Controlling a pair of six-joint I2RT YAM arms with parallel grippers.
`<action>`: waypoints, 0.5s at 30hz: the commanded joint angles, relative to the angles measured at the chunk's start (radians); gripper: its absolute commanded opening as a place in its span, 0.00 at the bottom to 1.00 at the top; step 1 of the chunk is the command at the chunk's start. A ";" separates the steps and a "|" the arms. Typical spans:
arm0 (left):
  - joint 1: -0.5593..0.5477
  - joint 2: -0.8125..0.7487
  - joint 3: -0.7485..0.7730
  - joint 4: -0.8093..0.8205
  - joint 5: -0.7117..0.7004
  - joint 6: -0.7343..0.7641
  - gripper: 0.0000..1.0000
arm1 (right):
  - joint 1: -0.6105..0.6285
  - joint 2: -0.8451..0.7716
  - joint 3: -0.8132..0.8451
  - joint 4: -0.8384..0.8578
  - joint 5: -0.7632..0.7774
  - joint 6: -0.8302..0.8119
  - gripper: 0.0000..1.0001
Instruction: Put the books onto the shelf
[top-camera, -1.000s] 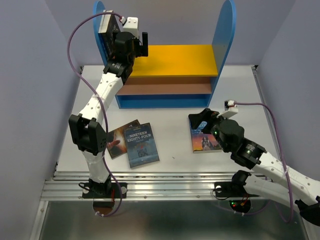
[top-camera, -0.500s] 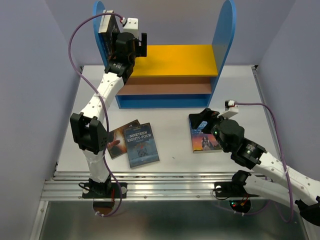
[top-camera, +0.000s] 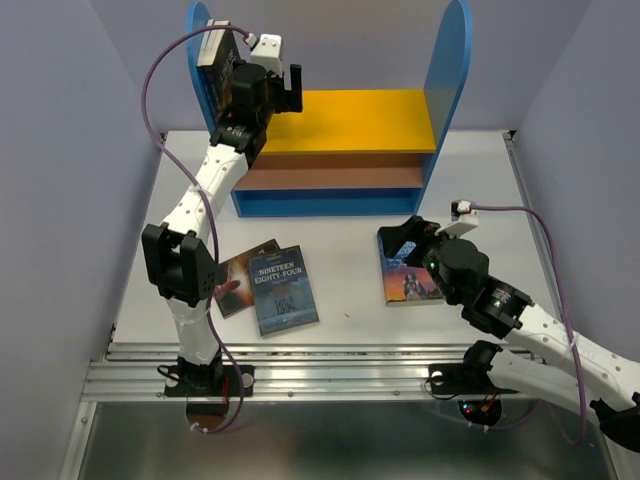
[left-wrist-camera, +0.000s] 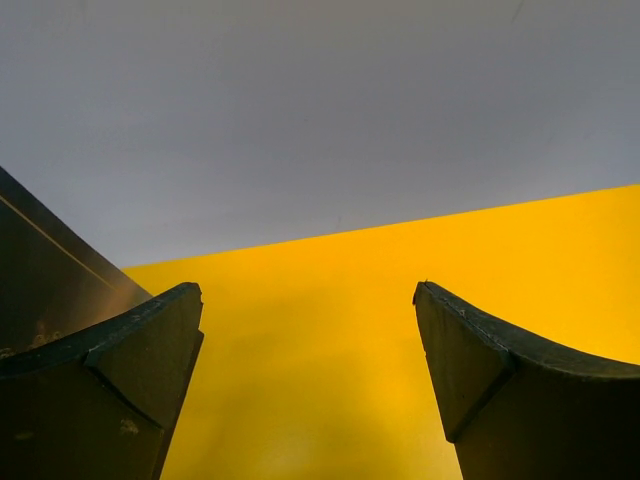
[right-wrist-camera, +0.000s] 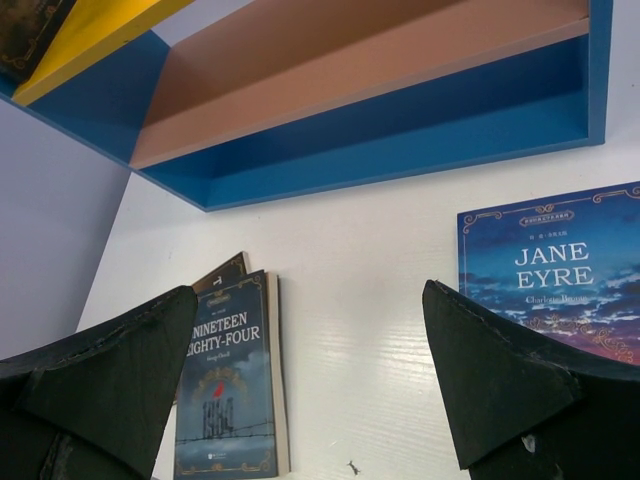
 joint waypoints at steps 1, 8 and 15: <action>-0.009 0.027 0.016 0.026 0.013 0.007 0.99 | -0.003 -0.007 0.034 0.019 0.043 -0.012 1.00; -0.018 0.067 0.012 0.003 -0.052 0.010 0.99 | -0.003 0.012 0.043 0.019 0.044 -0.014 1.00; -0.017 0.096 0.018 0.003 -0.249 0.012 0.99 | -0.003 0.009 0.037 0.018 0.046 -0.002 1.00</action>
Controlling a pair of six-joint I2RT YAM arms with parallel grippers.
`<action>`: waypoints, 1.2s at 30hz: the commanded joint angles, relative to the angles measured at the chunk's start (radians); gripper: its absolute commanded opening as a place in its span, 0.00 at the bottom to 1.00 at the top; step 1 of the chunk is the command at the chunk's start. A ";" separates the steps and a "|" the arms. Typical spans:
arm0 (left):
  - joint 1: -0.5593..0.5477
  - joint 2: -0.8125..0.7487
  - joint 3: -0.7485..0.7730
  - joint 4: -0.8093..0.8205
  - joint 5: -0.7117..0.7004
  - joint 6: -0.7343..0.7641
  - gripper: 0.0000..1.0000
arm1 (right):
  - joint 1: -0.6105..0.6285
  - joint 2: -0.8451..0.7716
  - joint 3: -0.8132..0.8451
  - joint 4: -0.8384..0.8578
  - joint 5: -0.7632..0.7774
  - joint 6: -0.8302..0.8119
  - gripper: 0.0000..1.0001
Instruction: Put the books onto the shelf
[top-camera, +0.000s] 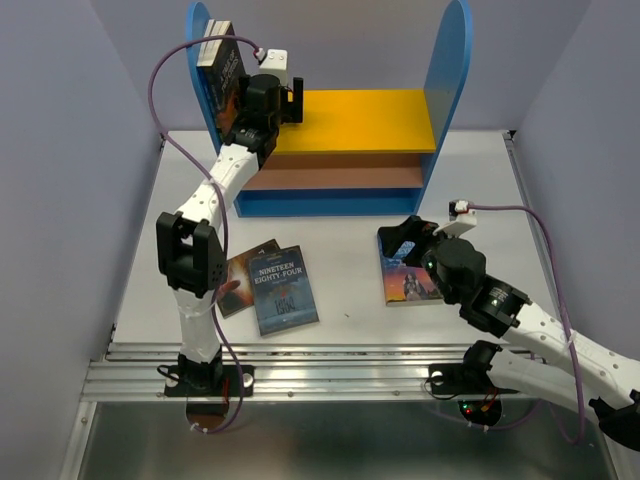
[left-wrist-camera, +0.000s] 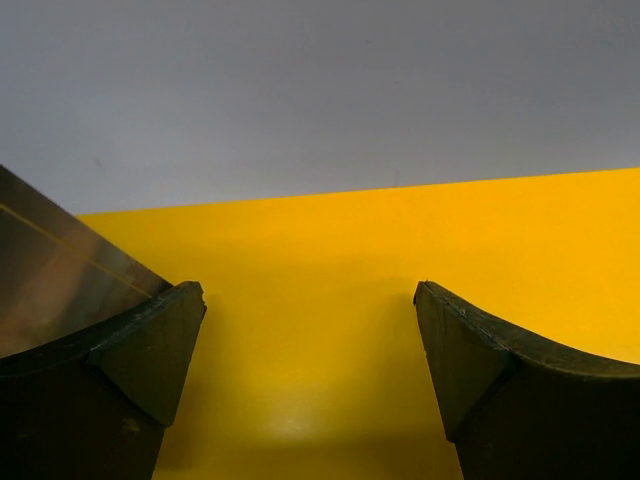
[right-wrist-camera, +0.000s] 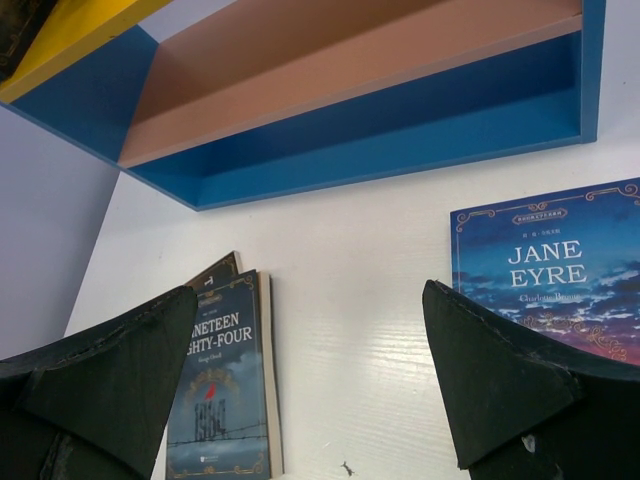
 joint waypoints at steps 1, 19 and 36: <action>-0.002 0.004 0.019 0.021 -0.165 0.003 0.99 | -0.003 -0.009 0.037 0.018 0.033 0.001 1.00; 0.015 -0.001 0.067 0.021 -0.199 -0.075 0.99 | -0.003 -0.020 0.034 0.019 0.035 0.009 1.00; 0.008 -0.283 -0.039 0.053 0.138 -0.133 0.99 | -0.003 -0.020 0.027 0.018 0.003 0.015 1.00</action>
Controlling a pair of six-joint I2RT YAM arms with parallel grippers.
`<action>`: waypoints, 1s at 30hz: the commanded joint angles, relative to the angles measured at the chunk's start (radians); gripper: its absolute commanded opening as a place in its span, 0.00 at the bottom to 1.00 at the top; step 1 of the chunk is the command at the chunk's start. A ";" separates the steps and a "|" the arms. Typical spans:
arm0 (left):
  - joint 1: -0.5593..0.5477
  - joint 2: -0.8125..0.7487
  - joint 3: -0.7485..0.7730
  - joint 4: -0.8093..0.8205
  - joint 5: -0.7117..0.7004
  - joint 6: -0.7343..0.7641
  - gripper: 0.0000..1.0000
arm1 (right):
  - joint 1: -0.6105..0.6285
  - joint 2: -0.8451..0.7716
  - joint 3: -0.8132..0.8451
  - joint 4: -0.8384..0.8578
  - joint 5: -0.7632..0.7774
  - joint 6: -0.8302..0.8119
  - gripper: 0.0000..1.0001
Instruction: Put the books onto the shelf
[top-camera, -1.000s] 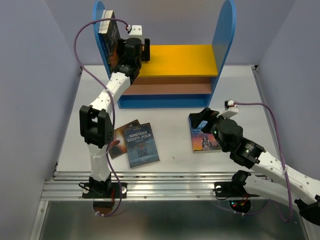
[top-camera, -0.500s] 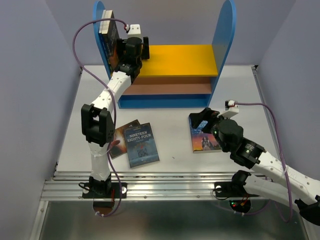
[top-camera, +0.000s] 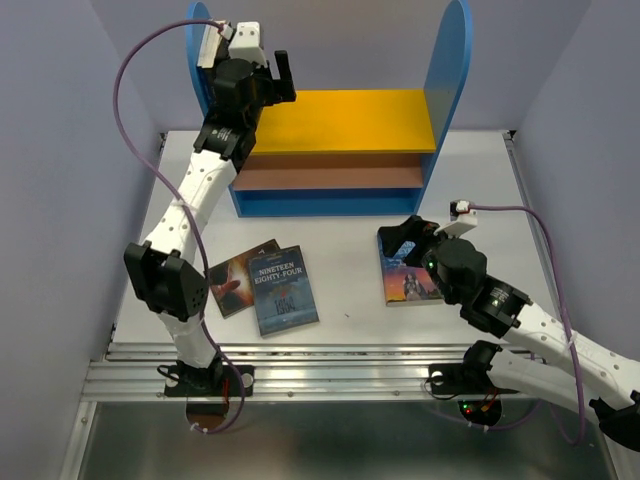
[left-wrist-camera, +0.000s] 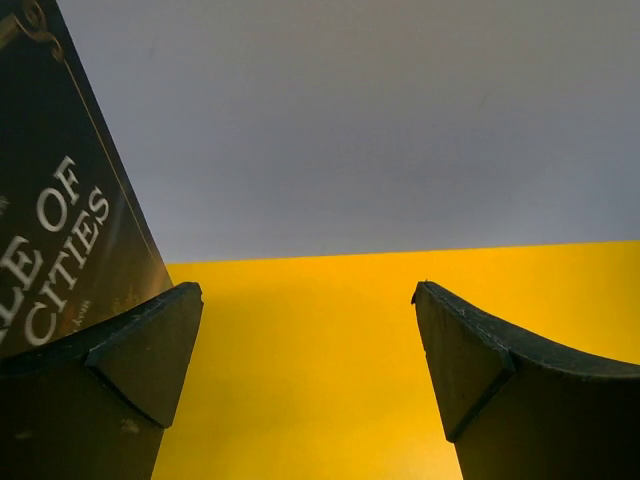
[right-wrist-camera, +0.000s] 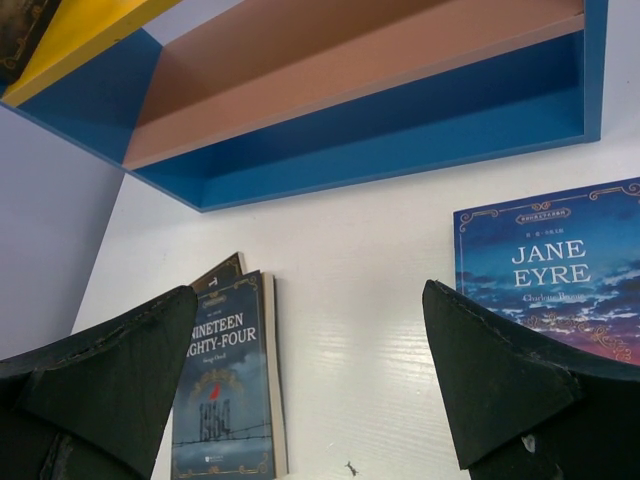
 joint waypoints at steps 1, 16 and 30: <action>-0.001 -0.131 -0.021 0.059 0.109 -0.028 0.99 | -0.003 -0.017 0.028 0.018 0.002 0.004 1.00; -0.030 -0.413 -0.188 0.126 0.370 -0.068 0.99 | -0.003 -0.011 0.043 0.018 -0.047 -0.025 1.00; -0.136 -0.925 -0.850 0.205 0.353 -0.460 0.99 | -0.003 0.023 0.043 0.044 -0.289 -0.134 1.00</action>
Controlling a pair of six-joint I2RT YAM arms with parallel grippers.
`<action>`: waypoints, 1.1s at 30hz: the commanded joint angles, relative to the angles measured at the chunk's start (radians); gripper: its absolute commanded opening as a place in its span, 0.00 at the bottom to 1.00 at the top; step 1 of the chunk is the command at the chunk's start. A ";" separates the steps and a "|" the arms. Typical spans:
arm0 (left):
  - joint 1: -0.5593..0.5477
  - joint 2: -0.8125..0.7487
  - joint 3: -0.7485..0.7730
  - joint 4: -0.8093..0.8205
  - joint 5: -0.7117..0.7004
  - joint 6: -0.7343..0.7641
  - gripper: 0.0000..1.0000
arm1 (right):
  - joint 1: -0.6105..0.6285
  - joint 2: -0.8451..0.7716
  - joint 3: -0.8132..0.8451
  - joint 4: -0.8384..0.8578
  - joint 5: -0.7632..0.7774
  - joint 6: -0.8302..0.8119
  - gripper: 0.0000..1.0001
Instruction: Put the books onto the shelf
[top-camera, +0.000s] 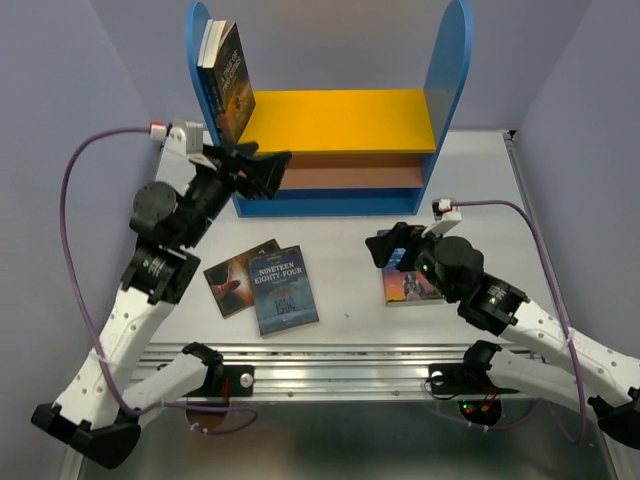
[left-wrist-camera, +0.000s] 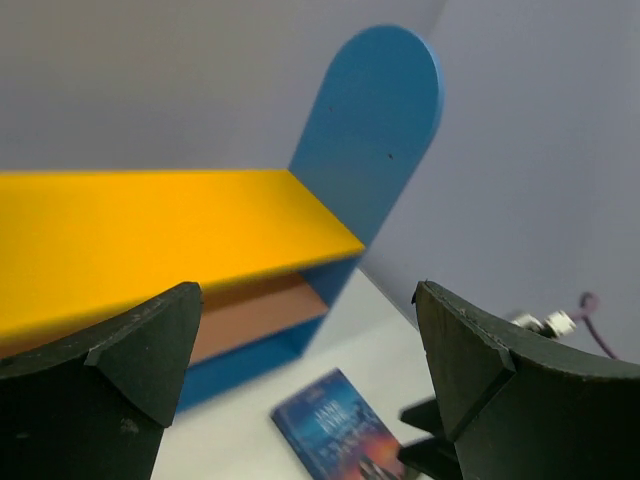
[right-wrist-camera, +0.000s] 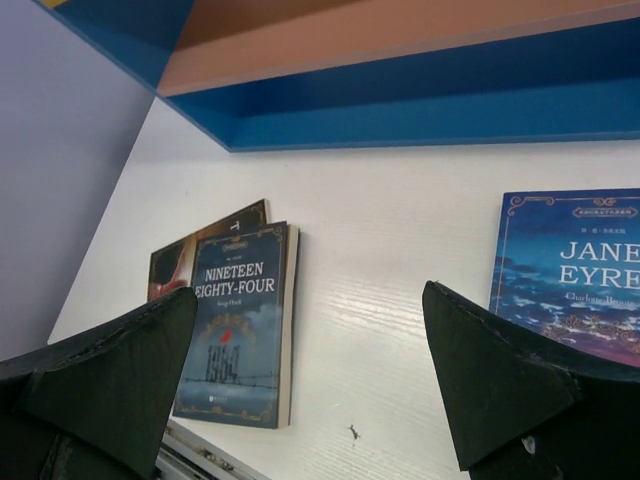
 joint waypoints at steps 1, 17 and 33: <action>-0.086 -0.181 -0.265 0.041 -0.054 -0.228 0.99 | -0.003 0.004 0.029 0.038 -0.148 -0.080 1.00; -0.223 -0.385 -0.717 -0.643 -0.587 -0.816 0.99 | -0.003 0.243 -0.115 0.312 -0.357 -0.023 1.00; 0.033 -0.235 -0.974 -0.300 -0.326 -0.651 0.99 | -0.003 0.763 0.032 0.570 -0.599 0.000 1.00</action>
